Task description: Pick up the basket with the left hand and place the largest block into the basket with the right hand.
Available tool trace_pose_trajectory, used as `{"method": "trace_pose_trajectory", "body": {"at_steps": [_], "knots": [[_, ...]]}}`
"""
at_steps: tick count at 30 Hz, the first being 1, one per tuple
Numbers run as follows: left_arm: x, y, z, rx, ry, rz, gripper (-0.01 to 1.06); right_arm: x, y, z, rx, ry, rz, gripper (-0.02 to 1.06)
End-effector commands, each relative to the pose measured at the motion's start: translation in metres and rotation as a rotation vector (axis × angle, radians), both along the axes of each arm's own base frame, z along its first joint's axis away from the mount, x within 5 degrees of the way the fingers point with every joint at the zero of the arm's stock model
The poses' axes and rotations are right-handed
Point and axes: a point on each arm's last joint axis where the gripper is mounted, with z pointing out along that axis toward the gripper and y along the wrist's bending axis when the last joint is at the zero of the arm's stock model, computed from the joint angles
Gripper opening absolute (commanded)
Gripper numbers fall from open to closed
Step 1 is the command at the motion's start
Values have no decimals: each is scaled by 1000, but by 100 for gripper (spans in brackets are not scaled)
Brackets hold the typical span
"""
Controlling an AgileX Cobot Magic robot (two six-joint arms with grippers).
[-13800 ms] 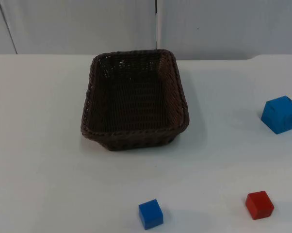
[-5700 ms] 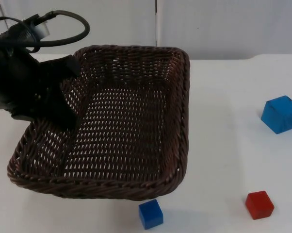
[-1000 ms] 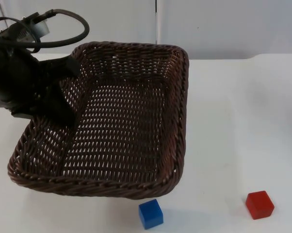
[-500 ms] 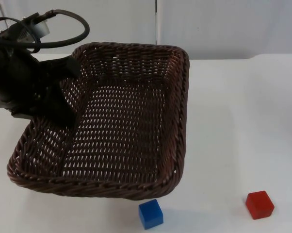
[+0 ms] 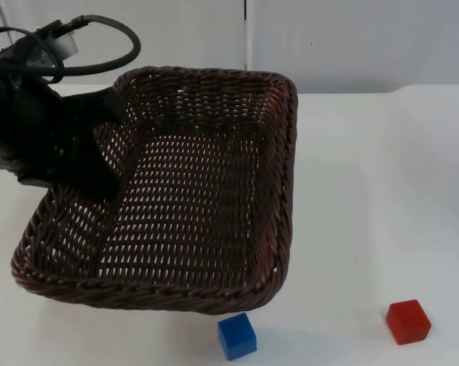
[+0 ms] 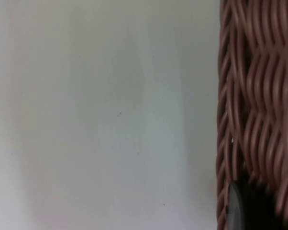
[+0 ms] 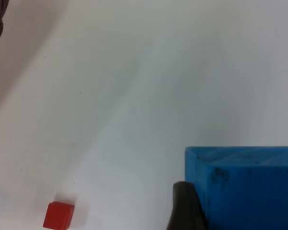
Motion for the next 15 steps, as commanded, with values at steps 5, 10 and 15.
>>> {"method": "trace_pose_trajectory", "body": {"at_steps": [5,10,15], "knots": [[-1,-2,7,-17,-16,0,0,-4,4,5,62,11,10,0],[-1,-2,7,-18,-17,2,0,-5,13,3,59,18,43,0],[0,-2,7,-18,-22,7,0,-3,42,-7,45,41,140,0]]}}
